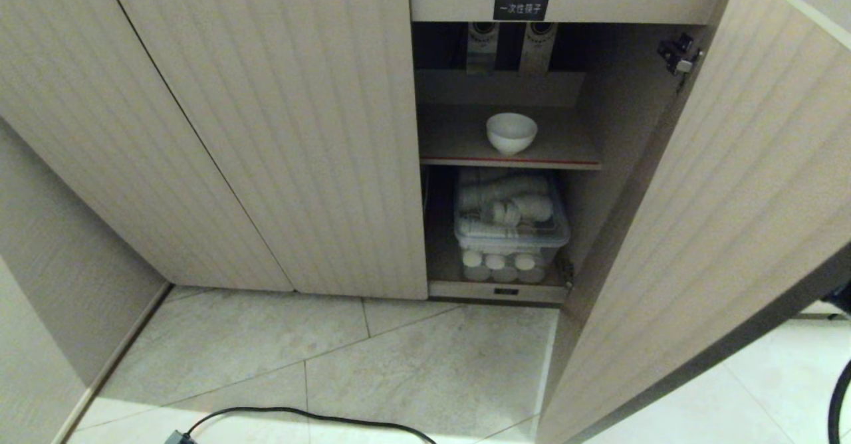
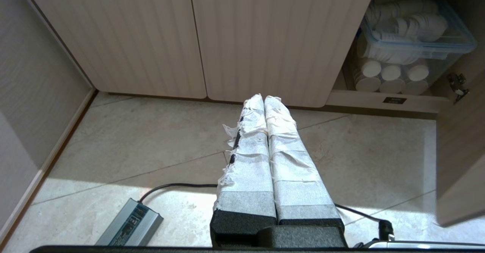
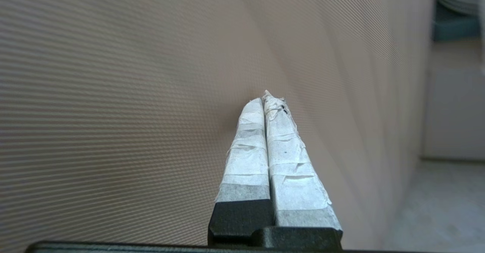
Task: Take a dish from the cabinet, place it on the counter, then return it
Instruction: Close the cabinet door
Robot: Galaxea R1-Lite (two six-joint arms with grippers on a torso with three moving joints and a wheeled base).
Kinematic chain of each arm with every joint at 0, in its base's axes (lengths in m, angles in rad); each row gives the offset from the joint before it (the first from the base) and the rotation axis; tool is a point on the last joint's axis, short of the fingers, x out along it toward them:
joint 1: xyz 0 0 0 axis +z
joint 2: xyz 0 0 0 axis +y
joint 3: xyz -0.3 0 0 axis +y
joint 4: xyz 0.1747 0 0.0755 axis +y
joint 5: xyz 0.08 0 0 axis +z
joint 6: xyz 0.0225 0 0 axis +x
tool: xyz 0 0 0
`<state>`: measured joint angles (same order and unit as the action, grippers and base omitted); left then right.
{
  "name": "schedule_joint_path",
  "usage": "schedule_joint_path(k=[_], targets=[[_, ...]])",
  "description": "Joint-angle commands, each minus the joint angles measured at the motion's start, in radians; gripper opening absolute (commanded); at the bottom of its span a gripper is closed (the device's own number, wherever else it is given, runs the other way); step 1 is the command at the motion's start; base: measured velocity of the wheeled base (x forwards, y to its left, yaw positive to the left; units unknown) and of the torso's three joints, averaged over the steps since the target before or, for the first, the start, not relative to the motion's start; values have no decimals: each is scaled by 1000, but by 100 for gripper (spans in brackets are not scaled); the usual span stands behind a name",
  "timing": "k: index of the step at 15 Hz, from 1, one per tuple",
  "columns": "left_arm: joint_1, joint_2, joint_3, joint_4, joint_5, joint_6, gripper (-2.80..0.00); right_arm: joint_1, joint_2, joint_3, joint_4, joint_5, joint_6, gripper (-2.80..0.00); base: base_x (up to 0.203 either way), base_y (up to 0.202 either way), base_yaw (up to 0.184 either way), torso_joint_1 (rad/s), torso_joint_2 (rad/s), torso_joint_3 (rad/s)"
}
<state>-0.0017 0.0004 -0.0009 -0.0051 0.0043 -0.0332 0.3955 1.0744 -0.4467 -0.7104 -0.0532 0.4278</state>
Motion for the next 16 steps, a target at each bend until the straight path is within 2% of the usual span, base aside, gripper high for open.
schedule_joint_path(k=[1,10,16], targets=[[0,0,1,-1,0,-1,-280,17,49,-3,-39,0,-19,-280,0,0,0,0,0,0],[0,0,-1,0,0,-1,-280,23,155,-100,-80,-3,-74,-280,0,0,0,0,0,0],[0,0,1,0,0,-1,-280,26,261,-101,-218,-5,-148,-280,0,0,0,0,0,0]])
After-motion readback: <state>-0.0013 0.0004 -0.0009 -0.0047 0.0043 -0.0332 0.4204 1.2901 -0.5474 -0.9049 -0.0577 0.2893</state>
